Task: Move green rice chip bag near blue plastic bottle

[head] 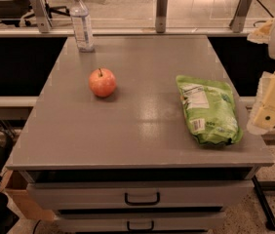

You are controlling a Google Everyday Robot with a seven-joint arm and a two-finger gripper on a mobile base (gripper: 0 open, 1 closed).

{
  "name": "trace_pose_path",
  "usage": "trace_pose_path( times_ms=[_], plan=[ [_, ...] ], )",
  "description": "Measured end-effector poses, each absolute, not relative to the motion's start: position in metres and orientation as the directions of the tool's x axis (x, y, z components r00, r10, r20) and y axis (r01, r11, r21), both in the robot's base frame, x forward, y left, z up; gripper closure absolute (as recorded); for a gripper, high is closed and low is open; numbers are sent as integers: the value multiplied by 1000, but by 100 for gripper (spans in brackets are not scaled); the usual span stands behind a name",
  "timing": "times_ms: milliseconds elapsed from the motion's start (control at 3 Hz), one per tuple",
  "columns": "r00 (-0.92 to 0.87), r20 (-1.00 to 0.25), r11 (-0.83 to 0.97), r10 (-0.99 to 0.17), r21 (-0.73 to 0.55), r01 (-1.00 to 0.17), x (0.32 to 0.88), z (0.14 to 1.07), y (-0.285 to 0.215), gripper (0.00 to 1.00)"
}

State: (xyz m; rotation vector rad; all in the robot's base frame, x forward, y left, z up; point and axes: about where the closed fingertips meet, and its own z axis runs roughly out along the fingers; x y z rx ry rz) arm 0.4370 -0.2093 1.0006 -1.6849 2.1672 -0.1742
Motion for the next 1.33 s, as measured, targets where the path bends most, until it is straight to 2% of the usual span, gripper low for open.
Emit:
trace_pose_path(
  times_ms=[667,1333],
  plan=[
    [-264,-238,328,-935,-294,-898,444,998,-213,0],
    [-542,-201,575,-816,-180,-798,482,971,-217,0]
  ],
)
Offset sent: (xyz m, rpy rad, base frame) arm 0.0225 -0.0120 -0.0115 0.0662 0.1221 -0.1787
